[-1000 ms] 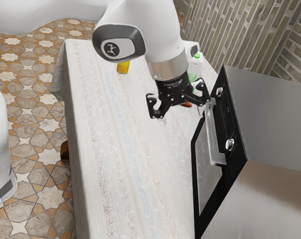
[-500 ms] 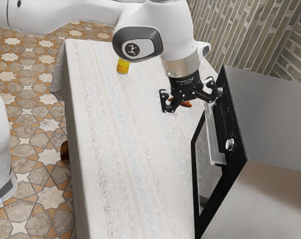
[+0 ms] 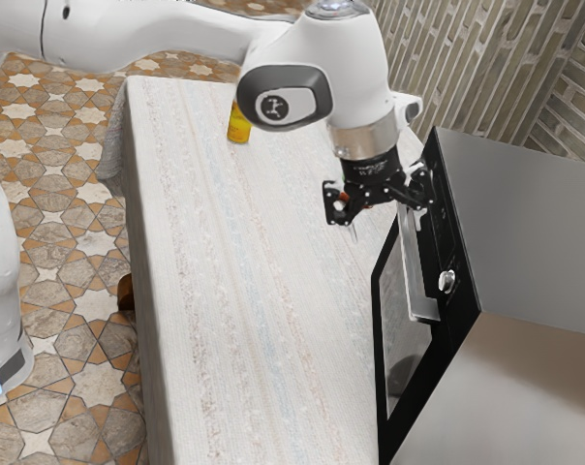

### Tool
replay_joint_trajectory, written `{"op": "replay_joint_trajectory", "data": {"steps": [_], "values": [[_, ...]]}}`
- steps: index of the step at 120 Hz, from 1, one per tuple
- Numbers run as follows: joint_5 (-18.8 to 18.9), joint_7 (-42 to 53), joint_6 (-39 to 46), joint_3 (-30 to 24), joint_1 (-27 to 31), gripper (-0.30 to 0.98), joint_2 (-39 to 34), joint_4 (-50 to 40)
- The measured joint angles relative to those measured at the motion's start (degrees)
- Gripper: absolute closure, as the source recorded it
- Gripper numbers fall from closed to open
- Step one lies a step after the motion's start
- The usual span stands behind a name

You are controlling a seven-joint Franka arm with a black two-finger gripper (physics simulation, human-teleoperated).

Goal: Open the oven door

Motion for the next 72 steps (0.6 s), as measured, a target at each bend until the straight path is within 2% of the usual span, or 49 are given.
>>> {"op": "replay_joint_trajectory", "data": {"steps": [55,72], "values": [[-1.8,2.0,1.7,0.1,0.6,0.00,2.6,-2.3],[-2.6,2.4,2.1,0.1,0.7,0.00,0.4,-4.7]]}}
